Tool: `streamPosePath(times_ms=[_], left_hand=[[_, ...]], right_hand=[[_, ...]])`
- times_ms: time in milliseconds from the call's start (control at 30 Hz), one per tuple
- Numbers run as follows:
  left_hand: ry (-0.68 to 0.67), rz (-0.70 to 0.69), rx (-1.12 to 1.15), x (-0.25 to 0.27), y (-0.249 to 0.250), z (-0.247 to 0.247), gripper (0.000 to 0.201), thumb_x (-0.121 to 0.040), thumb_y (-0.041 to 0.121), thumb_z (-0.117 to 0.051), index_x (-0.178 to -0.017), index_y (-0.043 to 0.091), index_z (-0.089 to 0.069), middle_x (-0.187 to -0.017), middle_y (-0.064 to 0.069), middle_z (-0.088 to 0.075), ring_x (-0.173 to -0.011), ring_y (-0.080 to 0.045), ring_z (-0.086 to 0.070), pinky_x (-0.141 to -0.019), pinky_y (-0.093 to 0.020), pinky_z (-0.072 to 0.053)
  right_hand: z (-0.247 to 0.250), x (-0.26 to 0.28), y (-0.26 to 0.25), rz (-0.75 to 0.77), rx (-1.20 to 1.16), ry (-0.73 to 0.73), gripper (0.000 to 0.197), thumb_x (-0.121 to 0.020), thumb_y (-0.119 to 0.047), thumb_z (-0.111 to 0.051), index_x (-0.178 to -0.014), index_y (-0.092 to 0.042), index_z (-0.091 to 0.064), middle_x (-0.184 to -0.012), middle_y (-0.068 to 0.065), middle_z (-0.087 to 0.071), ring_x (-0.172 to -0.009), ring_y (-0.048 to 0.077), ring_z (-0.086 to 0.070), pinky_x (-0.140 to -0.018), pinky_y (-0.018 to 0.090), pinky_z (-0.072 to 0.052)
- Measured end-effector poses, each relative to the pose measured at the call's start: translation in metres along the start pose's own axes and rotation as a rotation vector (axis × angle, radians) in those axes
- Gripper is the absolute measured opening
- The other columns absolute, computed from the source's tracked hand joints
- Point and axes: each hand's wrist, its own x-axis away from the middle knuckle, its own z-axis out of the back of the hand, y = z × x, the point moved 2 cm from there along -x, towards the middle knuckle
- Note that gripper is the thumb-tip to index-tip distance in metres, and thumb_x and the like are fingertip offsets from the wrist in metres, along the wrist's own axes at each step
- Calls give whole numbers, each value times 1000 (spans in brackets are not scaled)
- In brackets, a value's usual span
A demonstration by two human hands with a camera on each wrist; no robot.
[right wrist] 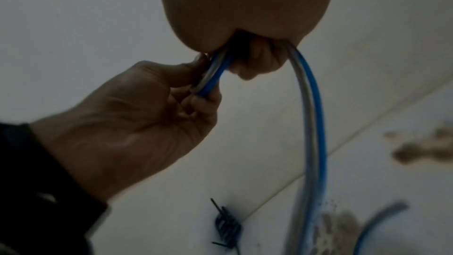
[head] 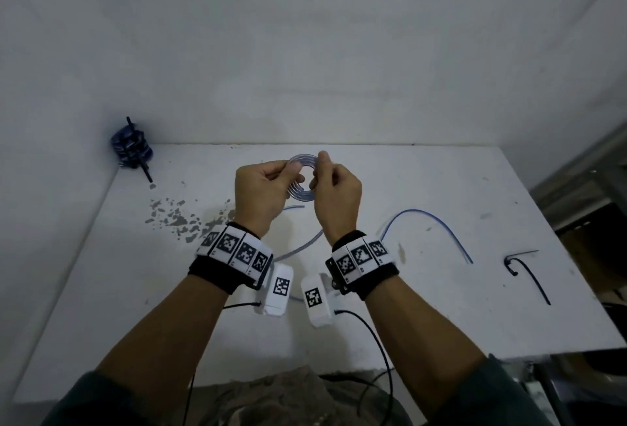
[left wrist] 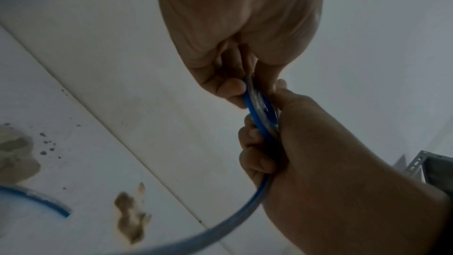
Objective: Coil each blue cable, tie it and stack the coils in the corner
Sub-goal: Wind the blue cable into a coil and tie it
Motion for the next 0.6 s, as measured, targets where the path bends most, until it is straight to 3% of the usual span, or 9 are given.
streamPosePath(times_ms=[67, 167, 267, 367, 433, 500, 600], left_hand=[[6, 40, 19, 1, -3, 0, 10, -90, 16, -70, -92, 9, -77, -73, -4, -75, -61, -11, -65, -55, -19, -49], [-178, 134, 75, 2, -5, 2, 14, -93, 15, -66, -94, 5, -76, -81, -9, -76, -69, -15, -69, -63, -24, -54], [-409, 129, -47, -5, 2, 15, 15, -94, 18, -65, -101, 11, -76, -91, -4, -77, -82, -12, -71, -69, -25, -56], [-522, 78, -199, -13, 14, 20, 11, -91, 17, -68, -96, 15, -77, -85, 1, -77, -74, -3, -68, -66, -20, -52], [-469, 54, -191, -16, 20, 17, 8, -90, 16, -70, -90, 16, -78, -79, -2, -77, -71, -6, -67, -66, -23, -52], [-345, 47, -74, -16, 24, 12, 7, -89, 14, -71, -91, 15, -78, -77, -4, -76, -70, -11, -68, -68, -26, -55], [-163, 36, 80, -8, 21, 1, 9, -89, 7, -69, -95, 10, -76, -75, -6, -75, -66, -13, -68, -66, -24, -56]], right_hand=[[-2, 0, 1, 49, -9, 6, 42, -103, -33, -48, -69, -11, -56, -64, 4, -58, -59, 12, -50, -58, 24, -42], [4, -10, 0, 180, 91, -24, 37, -103, -26, -49, -67, -18, -46, -59, -3, -48, -56, 12, -42, -57, 28, -37], [14, -23, -2, 328, 298, -272, 34, -100, -27, -54, -67, -19, -51, -57, -7, -51, -54, 7, -45, -57, 28, -38], [18, -31, -14, 357, 412, -528, 36, -99, -29, -57, -64, -18, -55, -57, 2, -56, -54, 14, -47, -58, 31, -40], [20, -34, -21, 332, 362, -482, 36, -97, -31, -60, -65, -16, -59, -56, 4, -55, -53, 16, -46, -56, 31, -39], [19, -31, -22, 271, 239, -309, 34, -96, -34, -62, -67, -15, -64, -56, 0, -56, -53, 11, -46, -55, 26, -39], [9, -17, -17, 150, 51, -56, 36, -98, -34, -59, -74, -9, -68, -57, 3, -53, -53, 7, -42, -55, 24, -37]])
